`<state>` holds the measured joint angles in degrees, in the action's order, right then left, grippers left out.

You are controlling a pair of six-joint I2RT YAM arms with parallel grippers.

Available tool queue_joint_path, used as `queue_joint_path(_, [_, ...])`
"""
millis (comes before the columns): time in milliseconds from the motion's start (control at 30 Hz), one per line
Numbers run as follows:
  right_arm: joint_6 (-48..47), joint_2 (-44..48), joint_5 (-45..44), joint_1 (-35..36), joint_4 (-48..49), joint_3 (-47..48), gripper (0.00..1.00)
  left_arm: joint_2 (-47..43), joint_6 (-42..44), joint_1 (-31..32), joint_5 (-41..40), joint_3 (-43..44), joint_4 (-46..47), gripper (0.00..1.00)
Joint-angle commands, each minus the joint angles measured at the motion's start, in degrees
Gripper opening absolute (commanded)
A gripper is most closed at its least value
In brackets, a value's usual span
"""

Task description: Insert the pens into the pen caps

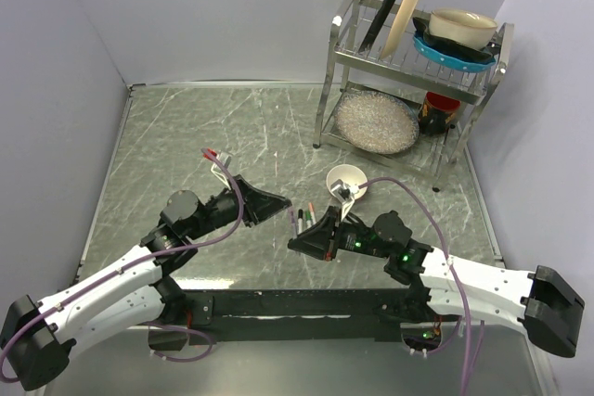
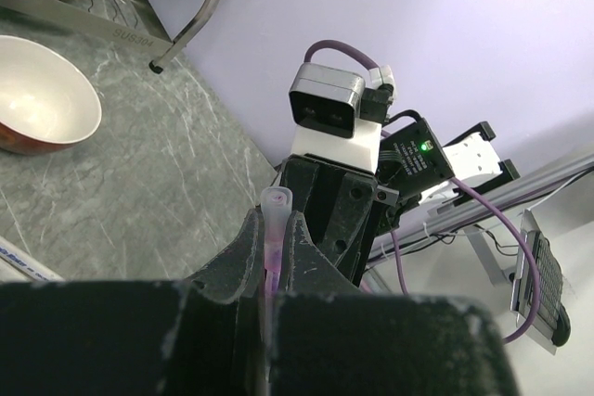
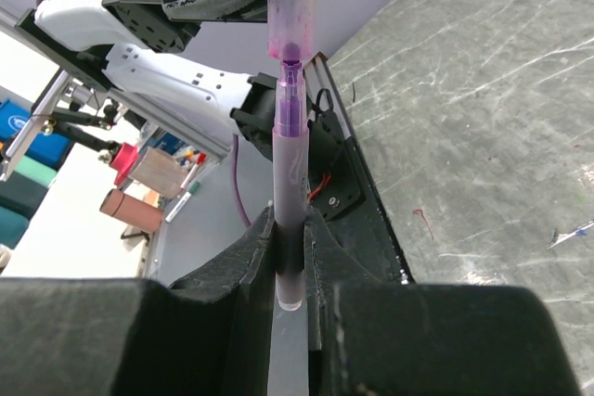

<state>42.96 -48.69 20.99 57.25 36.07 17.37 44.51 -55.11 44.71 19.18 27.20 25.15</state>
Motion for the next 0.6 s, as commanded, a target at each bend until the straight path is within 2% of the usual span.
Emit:
queue_joint_path(0, [-0.86,1.23,-1.39,0.40,1.54,2.50,0.00,-0.21,1.32,0.38,0.24,-0.48,1.40,0.01])
queue_joint_path(567, [-1.83,0.61,-2.89,0.31,-0.30,4.60,0.00,0.31,0.36,1.17,1.03,-1.45,2.71,0.01])
